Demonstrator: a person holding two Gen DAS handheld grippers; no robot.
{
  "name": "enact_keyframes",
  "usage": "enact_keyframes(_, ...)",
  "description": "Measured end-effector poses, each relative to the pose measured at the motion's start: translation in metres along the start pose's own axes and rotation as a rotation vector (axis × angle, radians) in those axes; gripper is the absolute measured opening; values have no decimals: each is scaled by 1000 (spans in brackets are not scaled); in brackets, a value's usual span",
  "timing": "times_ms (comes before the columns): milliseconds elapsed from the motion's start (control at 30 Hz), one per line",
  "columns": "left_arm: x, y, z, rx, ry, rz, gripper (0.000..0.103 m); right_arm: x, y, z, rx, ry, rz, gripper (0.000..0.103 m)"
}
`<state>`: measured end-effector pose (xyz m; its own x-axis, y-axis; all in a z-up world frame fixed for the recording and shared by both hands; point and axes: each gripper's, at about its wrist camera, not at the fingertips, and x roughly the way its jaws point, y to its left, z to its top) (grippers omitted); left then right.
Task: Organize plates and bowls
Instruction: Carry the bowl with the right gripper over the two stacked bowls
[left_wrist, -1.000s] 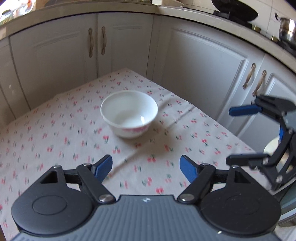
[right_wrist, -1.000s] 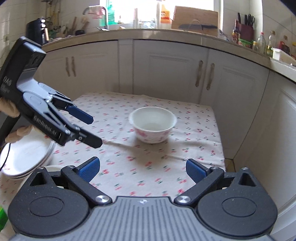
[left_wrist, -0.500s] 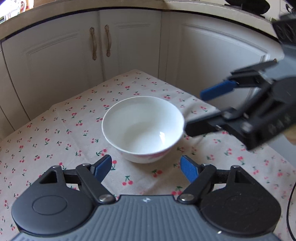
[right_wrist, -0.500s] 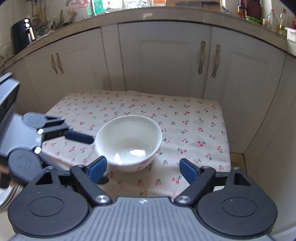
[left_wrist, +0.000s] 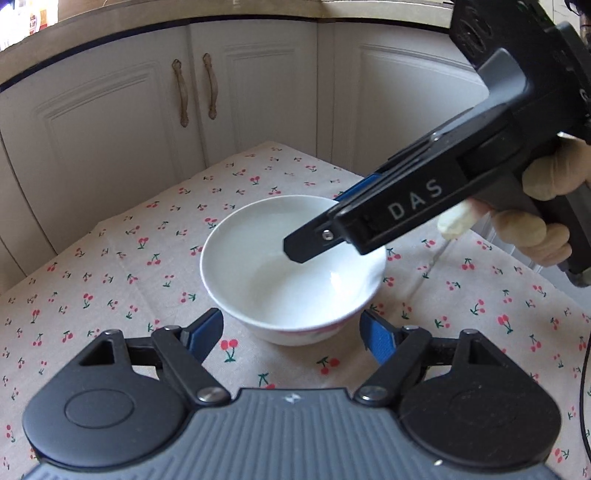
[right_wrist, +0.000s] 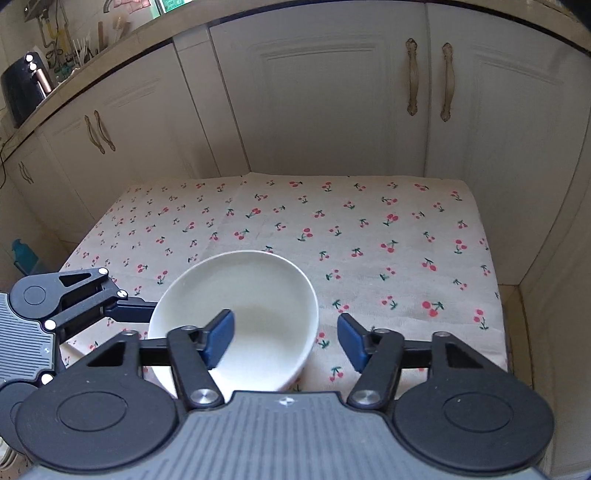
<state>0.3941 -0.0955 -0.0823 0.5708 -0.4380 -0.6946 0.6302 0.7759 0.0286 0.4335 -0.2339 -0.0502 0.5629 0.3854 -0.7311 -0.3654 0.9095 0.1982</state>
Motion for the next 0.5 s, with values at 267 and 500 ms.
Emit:
enact_keyframes(267,1,-2,1,14,-12,0,79,4,-1,7,9,10,29,55)
enact_keyframes(500,1,-1,2,2,-7,-4,80,6,-1,8,30,11,34,55)
